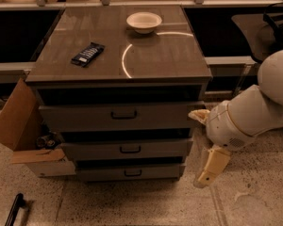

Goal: Open middle drawer

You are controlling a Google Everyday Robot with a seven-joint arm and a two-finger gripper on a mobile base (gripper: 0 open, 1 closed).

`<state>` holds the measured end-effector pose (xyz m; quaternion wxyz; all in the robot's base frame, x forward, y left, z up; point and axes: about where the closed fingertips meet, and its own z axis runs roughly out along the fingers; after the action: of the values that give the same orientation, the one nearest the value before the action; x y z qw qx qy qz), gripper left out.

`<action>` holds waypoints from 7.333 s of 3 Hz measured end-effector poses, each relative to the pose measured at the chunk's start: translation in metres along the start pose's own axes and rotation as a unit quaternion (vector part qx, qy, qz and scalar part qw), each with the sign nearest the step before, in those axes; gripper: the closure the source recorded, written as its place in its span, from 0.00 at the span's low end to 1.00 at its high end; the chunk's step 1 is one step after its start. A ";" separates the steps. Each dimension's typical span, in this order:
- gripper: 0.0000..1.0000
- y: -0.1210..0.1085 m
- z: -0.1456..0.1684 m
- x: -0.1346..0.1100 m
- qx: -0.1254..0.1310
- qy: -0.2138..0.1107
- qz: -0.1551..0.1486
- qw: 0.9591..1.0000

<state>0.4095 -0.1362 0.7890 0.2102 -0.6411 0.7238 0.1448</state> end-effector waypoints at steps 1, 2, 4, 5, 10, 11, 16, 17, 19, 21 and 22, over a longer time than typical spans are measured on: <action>0.00 0.003 0.027 0.009 -0.031 -0.029 -0.010 0.999; 0.00 0.013 0.091 0.031 -0.061 -0.044 -0.024 0.997; 0.00 0.018 0.214 0.065 -0.087 -0.027 -0.018 0.996; 0.00 0.016 0.219 0.065 -0.086 -0.028 -0.018 0.996; 0.00 -0.110 0.292 0.142 0.028 0.015 -0.031 0.999; 0.00 -0.130 0.301 0.137 0.040 0.004 -0.052 0.998; 0.42 -0.143 0.360 0.118 -0.003 0.002 -0.084 0.996; 0.65 -0.107 0.344 0.110 -0.002 -0.025 -0.096 0.995; 1.00 -0.030 0.323 0.097 -0.018 -0.084 -0.108 0.990; 0.84 0.024 0.314 0.092 -0.057 -0.122 -0.101 0.986; 0.60 0.021 0.294 0.091 -0.061 -0.142 -0.111 0.982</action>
Offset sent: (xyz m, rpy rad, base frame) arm -0.0077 0.0314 -0.1829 0.1306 0.1059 0.1536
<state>0.4156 -0.0711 0.4879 0.2856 -0.7020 0.6010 0.2539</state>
